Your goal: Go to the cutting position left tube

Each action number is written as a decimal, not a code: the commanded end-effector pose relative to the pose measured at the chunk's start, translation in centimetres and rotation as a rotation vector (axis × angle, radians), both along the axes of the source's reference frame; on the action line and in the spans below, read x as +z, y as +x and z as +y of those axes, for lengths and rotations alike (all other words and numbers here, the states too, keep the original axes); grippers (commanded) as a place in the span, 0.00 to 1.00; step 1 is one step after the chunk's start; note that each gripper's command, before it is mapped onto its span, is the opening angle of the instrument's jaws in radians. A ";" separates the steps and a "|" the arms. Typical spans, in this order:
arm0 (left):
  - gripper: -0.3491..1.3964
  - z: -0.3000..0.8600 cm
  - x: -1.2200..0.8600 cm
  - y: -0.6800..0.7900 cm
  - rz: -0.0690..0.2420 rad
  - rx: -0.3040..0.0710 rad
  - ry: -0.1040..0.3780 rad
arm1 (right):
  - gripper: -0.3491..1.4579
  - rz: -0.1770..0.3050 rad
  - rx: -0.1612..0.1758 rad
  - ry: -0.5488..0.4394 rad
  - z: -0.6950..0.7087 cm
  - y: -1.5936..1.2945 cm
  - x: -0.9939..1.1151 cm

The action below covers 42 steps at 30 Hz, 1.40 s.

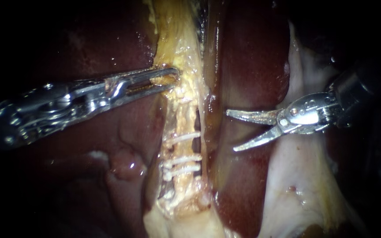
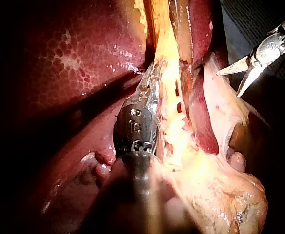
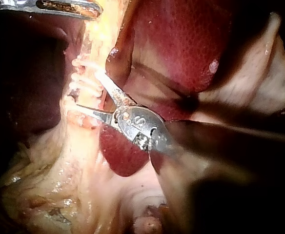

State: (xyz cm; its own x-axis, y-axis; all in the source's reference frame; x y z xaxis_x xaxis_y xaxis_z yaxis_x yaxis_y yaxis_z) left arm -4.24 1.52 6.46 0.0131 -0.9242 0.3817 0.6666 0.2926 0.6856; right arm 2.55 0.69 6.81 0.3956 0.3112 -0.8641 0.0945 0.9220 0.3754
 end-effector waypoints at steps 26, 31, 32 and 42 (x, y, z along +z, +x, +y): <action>0.00 0.37 -0.96 0.37 -0.041 -0.046 -0.039 | 0.98 -0.022 -0.159 0.421 -0.60 0.53 0.88; 0.00 0.35 -0.99 0.36 -0.040 -0.047 -0.039 | 0.97 -0.024 -0.166 0.432 -0.58 0.65 1.03; 0.00 0.34 -0.99 0.36 -0.040 -0.048 -0.039 | 0.97 -0.023 -0.167 0.430 -0.57 0.68 1.04; 0.00 0.31 -1.00 0.36 -0.039 -0.049 -0.041 | 0.97 -0.028 -0.155 0.434 -0.50 0.88 1.15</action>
State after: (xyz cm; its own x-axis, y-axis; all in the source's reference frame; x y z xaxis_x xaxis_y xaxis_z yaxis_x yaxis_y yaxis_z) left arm -3.88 1.83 5.45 -0.0470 -0.9070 0.4185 0.6538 0.2888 0.6994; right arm 3.44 0.19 7.97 0.4873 0.5776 -0.6550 0.2022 0.6550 0.7281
